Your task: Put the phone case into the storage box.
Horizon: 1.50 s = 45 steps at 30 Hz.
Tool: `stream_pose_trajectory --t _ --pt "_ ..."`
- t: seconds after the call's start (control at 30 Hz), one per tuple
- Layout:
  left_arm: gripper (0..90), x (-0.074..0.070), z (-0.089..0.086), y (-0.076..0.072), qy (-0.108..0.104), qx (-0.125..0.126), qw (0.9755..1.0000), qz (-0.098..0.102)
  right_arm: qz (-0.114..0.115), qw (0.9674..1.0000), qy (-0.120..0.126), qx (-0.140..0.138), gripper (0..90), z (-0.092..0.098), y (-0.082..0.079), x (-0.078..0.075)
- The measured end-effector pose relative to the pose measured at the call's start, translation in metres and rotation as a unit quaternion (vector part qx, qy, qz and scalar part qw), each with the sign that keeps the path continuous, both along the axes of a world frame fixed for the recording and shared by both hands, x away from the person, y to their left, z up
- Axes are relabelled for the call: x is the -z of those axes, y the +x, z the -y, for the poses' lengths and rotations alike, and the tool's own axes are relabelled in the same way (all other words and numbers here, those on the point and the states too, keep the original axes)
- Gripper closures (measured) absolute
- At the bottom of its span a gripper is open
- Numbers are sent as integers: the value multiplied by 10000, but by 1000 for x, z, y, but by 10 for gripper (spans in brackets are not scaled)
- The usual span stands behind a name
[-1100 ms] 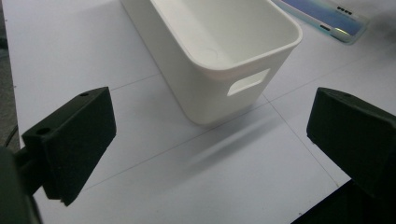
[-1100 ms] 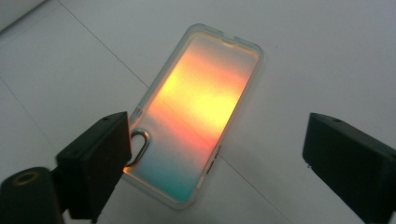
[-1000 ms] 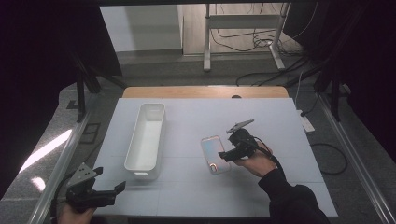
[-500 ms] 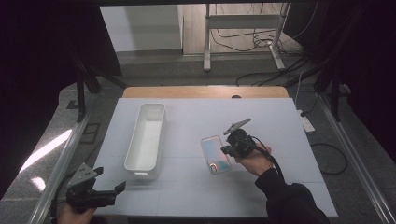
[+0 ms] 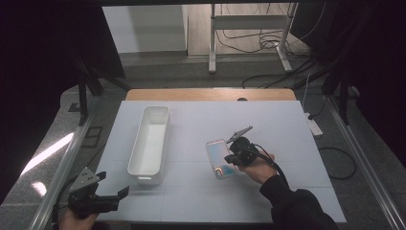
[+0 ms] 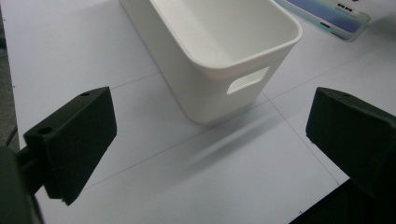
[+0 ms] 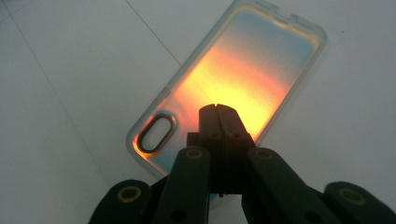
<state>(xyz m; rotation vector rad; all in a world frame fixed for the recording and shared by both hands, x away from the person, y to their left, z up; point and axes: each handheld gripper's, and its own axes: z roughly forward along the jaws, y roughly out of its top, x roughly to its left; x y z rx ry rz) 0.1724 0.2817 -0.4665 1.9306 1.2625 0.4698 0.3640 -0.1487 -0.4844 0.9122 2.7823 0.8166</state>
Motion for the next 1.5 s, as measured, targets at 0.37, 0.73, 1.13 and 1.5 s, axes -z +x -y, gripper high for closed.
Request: stream_pose_trajectory --t 0.37,0.73,1.13,1.5 --pt "26 0 1 1 71 -38 10000 -28 -188 9997 -151 106 894 3 1 15" --pt "27 0 2 1 105 -34 9999 -41 -239 9991 -317 147 894 8 4 19" --pt "27 0 2 1 87 -25 9999 -48 -128 9985 -315 437 894 24 18 18" --pt "27 0 1 1 65 -29 10000 -48 -19 9980 -300 560 894 28 29 19"
